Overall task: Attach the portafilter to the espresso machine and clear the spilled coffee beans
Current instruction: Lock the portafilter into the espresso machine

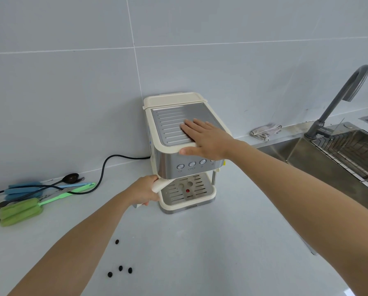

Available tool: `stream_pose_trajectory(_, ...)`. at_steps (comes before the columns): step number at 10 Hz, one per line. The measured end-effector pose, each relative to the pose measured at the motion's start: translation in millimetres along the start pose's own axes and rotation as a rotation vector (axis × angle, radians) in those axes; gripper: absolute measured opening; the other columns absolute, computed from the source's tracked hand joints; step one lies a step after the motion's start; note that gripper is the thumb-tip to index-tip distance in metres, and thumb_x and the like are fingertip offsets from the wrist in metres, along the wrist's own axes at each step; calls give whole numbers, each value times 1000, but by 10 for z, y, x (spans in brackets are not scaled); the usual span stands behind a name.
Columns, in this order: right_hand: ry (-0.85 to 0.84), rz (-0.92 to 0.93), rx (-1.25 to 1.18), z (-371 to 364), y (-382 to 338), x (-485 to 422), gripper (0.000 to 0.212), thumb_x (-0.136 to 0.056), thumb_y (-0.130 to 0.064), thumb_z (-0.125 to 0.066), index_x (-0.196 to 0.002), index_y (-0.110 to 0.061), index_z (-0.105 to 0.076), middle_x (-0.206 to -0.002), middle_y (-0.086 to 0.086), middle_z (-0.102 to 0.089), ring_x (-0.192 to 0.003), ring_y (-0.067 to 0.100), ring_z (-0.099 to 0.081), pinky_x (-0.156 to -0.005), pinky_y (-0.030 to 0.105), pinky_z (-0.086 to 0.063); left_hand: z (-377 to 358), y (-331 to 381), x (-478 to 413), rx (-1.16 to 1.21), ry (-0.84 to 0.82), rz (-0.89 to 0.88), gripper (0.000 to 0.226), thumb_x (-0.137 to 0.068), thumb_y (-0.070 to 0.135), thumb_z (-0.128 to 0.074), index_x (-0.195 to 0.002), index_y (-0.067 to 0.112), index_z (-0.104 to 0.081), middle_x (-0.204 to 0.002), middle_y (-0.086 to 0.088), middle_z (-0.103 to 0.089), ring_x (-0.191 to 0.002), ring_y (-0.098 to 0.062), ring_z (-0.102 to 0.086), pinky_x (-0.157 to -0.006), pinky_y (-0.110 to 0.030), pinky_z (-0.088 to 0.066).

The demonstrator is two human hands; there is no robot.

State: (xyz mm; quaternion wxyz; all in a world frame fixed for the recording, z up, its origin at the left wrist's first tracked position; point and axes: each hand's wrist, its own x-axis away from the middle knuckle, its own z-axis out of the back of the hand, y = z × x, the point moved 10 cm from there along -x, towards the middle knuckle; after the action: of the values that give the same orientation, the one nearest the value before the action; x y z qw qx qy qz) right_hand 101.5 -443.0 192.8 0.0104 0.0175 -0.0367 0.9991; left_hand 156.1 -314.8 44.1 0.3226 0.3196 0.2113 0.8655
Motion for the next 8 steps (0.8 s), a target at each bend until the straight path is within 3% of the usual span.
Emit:
stream_pose_trajectory(3, 21, 3, -8, 23, -6, 15, 76, -87, -61, -32, -144, -18, -8, -156, 1, -8, -142, 21, -4, -114, 37, -5, 69, -54, -44, 46, -6, -4, 42, -74, 4, -63, -114, 9, -50, -76, 0, -49, -45, -16, -48, -45, -22, -41)
stream_pose_trajectory(8, 30, 5, 2, 24, -3, 15, 76, -87, -61, -31, -144, -17, -8, -156, 2, -9, -142, 21, -5, -114, 36, -4, 145, -99, -137, 16, -31, -33, 43, -71, 4, -64, -112, 11, -53, -78, -3, -51, -44, -16, -47, -44, -23, -41)
